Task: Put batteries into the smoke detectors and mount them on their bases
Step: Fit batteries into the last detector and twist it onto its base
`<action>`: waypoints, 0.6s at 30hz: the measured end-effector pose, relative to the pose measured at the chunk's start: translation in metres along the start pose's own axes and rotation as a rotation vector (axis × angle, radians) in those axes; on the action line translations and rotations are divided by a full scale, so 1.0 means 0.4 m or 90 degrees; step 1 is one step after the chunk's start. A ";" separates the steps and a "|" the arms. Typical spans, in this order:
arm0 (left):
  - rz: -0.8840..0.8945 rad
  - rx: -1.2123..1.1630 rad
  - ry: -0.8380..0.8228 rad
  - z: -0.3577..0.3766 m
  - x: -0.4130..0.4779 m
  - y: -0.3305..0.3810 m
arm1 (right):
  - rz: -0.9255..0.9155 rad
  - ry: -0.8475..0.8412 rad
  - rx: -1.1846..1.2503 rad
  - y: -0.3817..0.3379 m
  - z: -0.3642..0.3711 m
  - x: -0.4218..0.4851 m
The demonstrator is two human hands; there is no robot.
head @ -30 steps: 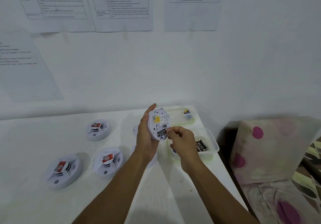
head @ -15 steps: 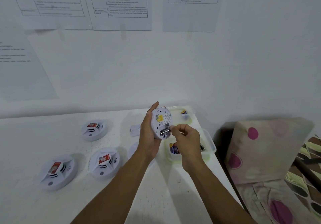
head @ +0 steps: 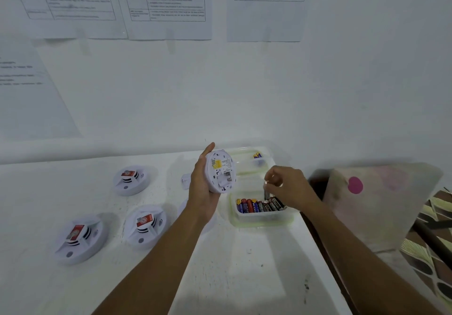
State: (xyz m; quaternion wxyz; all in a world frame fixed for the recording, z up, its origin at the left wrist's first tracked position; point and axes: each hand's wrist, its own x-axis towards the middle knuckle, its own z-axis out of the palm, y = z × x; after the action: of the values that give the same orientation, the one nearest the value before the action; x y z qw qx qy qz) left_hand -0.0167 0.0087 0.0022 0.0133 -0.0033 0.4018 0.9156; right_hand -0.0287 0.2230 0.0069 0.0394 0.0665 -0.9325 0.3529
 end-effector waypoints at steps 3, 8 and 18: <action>-0.005 0.002 -0.008 -0.001 0.004 -0.010 | -0.008 -0.087 -0.178 0.036 -0.007 0.014; -0.002 0.015 -0.014 -0.002 0.010 -0.015 | -0.021 -0.115 -0.292 0.050 0.006 0.028; 0.001 0.024 0.011 -0.013 0.043 -0.008 | -0.086 -0.013 -0.187 0.039 -0.028 0.075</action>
State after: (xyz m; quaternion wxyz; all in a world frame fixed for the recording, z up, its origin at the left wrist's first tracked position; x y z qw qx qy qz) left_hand -0.0337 0.0073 -0.0040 0.0094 -0.0107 0.4191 0.9078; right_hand -0.0604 0.2389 0.0087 0.0631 0.1262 -0.9678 0.2084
